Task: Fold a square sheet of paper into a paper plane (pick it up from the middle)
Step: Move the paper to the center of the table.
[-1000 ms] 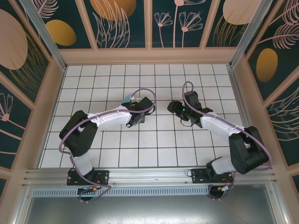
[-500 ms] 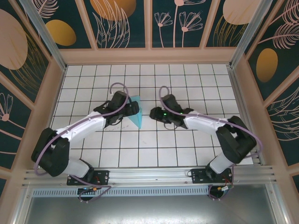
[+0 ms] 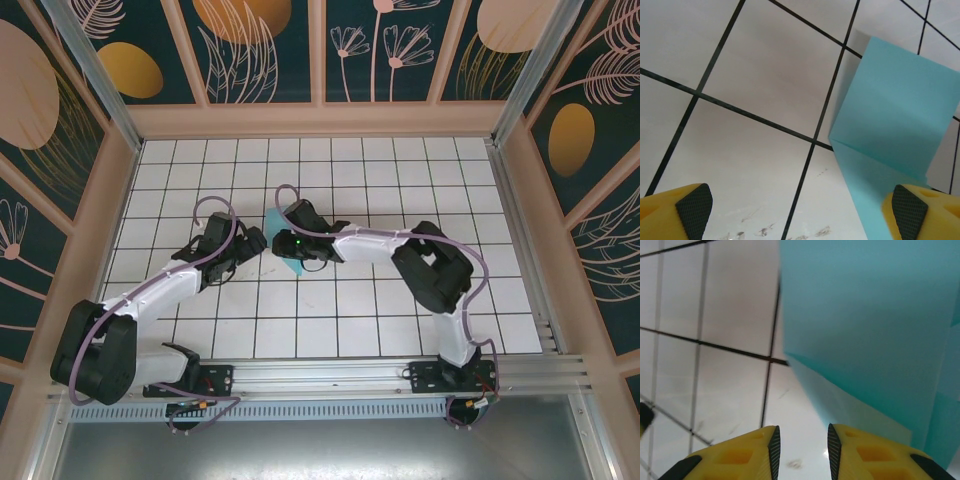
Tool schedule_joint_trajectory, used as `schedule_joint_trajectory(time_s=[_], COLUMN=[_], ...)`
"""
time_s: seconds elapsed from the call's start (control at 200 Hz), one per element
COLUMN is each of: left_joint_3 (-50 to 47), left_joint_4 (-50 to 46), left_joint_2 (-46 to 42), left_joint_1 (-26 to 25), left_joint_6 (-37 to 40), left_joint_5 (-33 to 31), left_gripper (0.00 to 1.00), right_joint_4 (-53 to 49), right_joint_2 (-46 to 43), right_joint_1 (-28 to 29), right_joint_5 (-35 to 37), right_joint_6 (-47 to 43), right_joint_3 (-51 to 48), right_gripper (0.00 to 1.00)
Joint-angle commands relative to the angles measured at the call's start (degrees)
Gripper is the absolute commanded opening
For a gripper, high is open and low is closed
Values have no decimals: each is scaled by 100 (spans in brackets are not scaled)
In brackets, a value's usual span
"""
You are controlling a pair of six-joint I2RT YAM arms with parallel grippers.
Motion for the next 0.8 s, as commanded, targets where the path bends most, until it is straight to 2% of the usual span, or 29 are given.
schedule_joint_trajectory(time_s=[0.0,0.21,0.385,0.48,0.641,0.796], left_joint_3=[-36,-19,-27,-107,-430,-494], left_joint_4=[261,368,449,657,1636,2362], left_joint_2=[-48,101,80,17,91,428], left_joint_1=[37,40,39,35,18,-179], left_joint_6=[-78,55,221,344,249,28], left_joint_5=[183,492,857,1205,2318,2882], left_gripper=[94,94,94,92,80,61], right_joint_4=[-646,-741,-547,-403,-234,51], right_joint_2=[240,174,-363,-879,-1463,-1693], right_joint_1=[-119,-285,-460,-619,-786,-885], right_joint_5=[286,167,-252,-817,-1583,-1639], right_joint_6=[-204,-862,-2667,-3575,-4163,-3840], right_joint_3=[188,-232,-1157,-1761,-2097,-2119], right_gripper=[33,33,32,31,25,25])
